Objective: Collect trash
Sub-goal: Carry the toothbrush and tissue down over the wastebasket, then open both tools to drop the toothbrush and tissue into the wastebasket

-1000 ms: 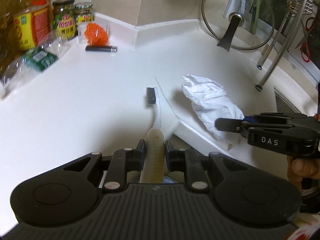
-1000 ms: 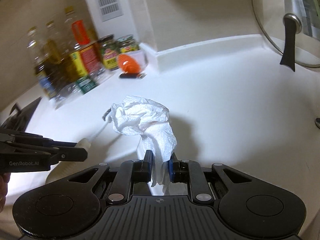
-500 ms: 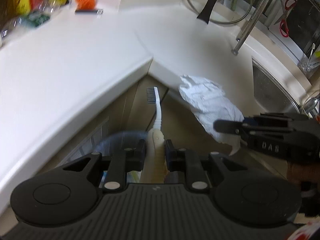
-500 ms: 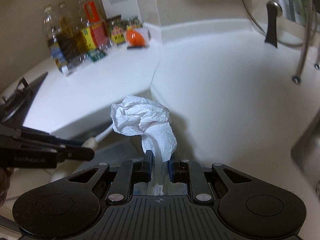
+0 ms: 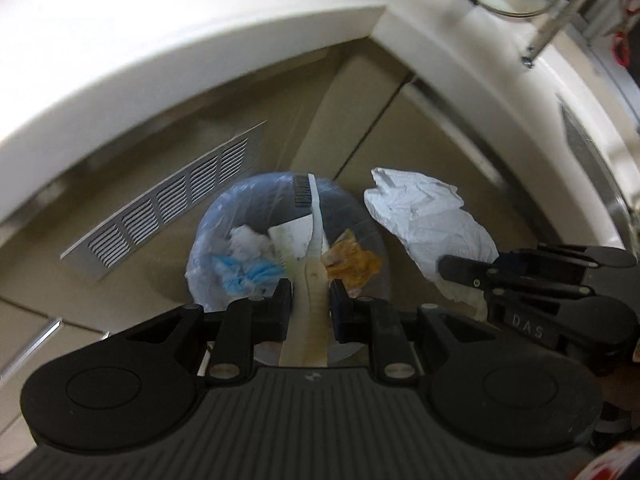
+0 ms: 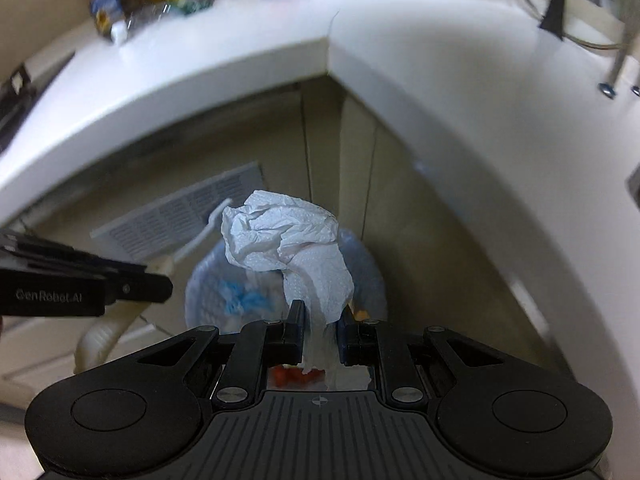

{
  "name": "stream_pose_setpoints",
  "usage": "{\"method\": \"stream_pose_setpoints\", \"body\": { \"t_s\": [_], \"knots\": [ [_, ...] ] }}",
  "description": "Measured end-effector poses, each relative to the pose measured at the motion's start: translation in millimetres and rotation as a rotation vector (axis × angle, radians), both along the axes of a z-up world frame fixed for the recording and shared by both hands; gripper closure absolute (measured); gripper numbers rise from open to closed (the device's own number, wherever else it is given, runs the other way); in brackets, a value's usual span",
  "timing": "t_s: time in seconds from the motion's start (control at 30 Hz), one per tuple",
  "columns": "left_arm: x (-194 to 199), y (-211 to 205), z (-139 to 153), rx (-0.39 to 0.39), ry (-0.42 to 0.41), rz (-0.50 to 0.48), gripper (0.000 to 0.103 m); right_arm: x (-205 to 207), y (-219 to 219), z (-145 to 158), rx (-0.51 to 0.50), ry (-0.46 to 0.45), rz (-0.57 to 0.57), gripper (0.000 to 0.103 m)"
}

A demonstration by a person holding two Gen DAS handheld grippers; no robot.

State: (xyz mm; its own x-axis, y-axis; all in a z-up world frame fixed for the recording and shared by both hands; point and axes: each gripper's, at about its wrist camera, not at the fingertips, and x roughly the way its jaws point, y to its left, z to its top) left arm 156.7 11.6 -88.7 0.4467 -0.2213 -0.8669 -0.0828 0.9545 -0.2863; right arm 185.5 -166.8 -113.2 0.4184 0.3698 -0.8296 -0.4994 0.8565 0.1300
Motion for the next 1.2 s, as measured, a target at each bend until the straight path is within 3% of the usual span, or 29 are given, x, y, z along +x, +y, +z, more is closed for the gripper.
{"method": "stream_pose_setpoints", "body": {
  "t_s": [0.37, 1.2],
  "knots": [
    [4, 5, -10, 0.018, 0.044, 0.063, 0.085, 13, 2, -10, 0.007, 0.028, 0.051, 0.087],
    [27, -2, -32, 0.024, 0.091, 0.079, 0.085, 16, 6, -17, 0.015, 0.065, -0.002, 0.087]
  ]
}}
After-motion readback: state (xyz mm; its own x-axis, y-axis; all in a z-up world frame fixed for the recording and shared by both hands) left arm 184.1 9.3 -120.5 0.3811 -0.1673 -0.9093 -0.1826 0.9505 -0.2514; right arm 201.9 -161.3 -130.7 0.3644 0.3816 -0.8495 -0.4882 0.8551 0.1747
